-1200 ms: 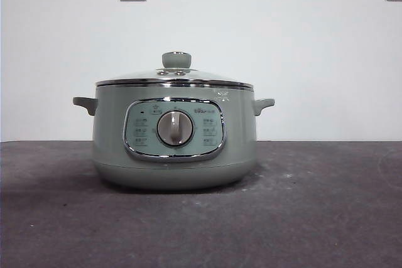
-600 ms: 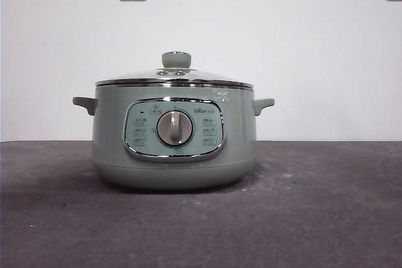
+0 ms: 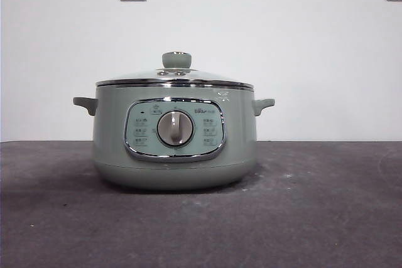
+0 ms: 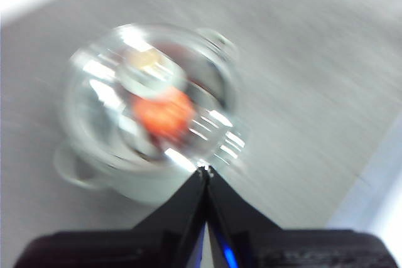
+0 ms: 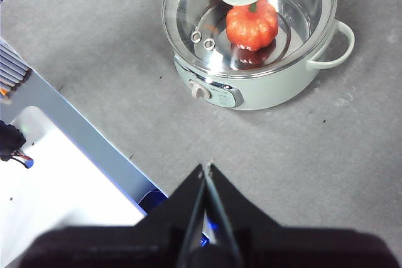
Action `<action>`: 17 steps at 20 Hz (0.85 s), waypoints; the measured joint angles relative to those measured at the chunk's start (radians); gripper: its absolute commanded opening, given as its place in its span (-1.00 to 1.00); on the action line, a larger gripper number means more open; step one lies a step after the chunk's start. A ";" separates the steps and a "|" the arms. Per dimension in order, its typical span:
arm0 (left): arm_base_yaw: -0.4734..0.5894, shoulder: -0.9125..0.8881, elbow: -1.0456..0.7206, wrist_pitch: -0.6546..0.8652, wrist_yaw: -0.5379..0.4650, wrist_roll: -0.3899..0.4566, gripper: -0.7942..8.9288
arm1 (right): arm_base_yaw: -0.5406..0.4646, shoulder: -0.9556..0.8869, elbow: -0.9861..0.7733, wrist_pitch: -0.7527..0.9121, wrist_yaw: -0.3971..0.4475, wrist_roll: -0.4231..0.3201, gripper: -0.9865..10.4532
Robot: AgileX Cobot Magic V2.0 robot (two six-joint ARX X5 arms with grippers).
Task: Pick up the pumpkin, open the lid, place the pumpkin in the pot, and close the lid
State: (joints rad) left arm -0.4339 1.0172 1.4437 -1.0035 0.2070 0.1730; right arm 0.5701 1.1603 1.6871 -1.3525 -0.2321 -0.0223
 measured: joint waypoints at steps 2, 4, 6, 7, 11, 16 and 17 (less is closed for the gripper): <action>0.089 -0.051 -0.004 0.093 -0.014 -0.001 -0.84 | 0.000 0.000 0.000 0.000 0.000 0.000 -0.83; 0.179 -0.141 -0.066 0.243 -0.018 -0.001 -0.84 | 0.000 0.000 0.000 0.000 0.000 0.000 -0.83; 0.260 -0.251 -0.201 0.424 -0.020 -0.001 -0.84 | 0.000 0.000 0.000 0.000 0.000 0.000 -0.83; 0.298 -0.312 -0.285 0.513 -0.023 -0.001 -0.84 | 0.000 0.000 0.000 0.000 0.000 0.000 -0.83; 0.400 -0.541 -0.645 0.760 -0.120 -0.002 -0.84 | 0.000 0.000 0.000 0.000 0.000 0.000 -0.83; 0.447 -0.787 -1.039 0.803 -0.156 -0.040 -0.84 | 0.000 -0.002 0.000 0.000 0.000 0.000 -0.83; 0.454 -0.833 -1.101 0.804 -0.175 -0.052 -0.84 | 0.000 -0.003 0.000 0.000 0.000 0.000 -0.83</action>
State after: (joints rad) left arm 0.0196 0.1844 0.3428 -0.1997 0.0322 0.1207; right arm 0.5701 1.1568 1.6871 -1.3521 -0.2321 -0.0219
